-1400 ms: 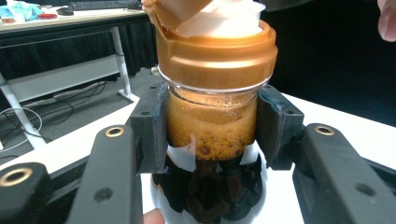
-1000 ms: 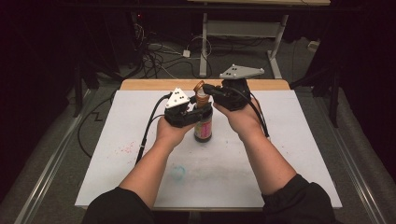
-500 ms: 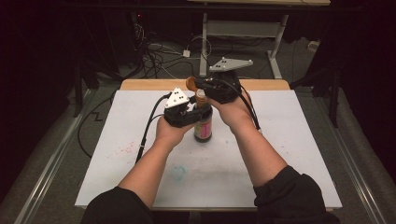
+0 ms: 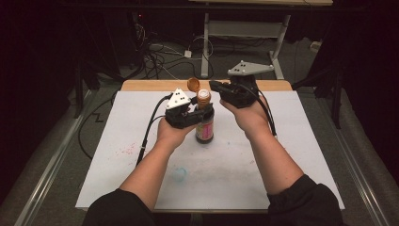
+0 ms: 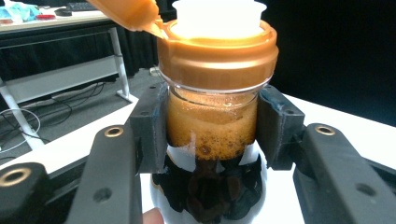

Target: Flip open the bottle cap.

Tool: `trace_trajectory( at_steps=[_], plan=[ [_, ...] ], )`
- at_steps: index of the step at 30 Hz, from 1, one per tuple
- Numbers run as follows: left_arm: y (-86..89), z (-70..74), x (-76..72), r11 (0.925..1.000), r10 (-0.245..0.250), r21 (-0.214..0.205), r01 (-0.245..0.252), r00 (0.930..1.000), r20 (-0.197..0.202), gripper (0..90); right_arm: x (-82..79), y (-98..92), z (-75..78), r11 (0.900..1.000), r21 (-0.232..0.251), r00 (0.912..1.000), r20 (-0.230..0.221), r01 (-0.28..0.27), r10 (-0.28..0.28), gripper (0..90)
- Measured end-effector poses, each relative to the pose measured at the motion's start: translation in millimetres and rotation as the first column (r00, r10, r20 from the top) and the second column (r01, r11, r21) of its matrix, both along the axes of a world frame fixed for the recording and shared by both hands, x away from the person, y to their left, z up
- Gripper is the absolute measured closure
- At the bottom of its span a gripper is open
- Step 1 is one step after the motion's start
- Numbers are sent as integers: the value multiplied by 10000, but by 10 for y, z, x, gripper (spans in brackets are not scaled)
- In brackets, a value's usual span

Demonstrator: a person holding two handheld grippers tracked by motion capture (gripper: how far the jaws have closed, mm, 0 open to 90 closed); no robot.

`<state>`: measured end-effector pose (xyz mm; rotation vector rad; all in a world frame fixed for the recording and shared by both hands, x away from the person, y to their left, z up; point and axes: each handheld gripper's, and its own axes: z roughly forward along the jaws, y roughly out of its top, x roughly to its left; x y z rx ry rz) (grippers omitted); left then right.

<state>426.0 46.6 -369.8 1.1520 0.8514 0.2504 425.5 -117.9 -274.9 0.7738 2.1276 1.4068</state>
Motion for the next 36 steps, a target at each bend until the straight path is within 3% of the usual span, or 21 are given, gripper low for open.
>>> trace_trajectory(
  at_steps=[14, 33, 36],
  plan=[
    [11, 17, -2, 9999, 40, 107, -39, 9999, -93, 484, -78, -289, -288, 9996, -69, 9992, -285, 262, -264, 900],
    [1, 35, -18, 9995, 125, 299, -120, 9998, -146, 481, -146, -490, -936, 9989, -167, 9949, -902, 444, -457, 900],
    [1, 37, -22, 9993, 143, 348, -137, 9998, -148, 481, -150, -522, -1049, 9988, -109, 9930, -1076, 480, -489, 867]
  ],
)
